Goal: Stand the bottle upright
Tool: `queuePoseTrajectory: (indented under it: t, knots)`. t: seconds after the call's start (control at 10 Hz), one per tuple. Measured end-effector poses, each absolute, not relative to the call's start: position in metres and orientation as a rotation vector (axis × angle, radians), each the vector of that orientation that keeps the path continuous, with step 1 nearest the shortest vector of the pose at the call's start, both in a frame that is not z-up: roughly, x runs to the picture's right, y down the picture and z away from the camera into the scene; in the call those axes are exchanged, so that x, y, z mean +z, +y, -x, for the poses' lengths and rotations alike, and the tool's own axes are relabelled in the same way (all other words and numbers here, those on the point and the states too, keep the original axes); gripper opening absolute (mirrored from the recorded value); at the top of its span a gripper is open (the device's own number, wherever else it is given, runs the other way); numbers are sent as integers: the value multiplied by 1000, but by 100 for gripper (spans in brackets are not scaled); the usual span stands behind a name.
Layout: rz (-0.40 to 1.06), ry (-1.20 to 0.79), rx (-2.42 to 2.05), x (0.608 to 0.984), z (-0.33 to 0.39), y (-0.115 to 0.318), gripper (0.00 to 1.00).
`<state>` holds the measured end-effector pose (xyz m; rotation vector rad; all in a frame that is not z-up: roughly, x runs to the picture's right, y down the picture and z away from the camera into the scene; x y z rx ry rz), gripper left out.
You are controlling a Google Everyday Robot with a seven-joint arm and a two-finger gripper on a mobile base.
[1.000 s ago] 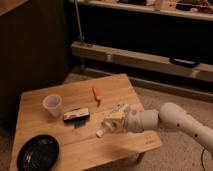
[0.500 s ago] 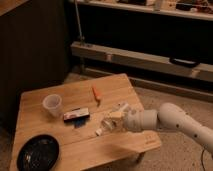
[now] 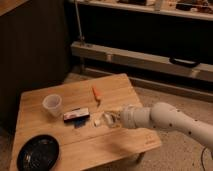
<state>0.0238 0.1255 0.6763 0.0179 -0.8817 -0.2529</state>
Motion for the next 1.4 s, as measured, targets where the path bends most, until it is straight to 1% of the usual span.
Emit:
queuePoseTrajectory:
  t: [0.4, 0.7, 1.0, 1.1, 1.2, 1.4]
  knots:
    - [-21, -958, -189, 687, -29, 120, 0]
    - [10, -1003, -150, 697, -22, 106, 0]
    - [-50, -1027, -55, 697, -25, 91, 0]
    - [-78, -1062, -34, 698, -22, 88, 0]
    - [-108, -1140, -12, 702, -13, 86, 0]
    - [-128, -1224, 20, 716, 2, 84, 0]
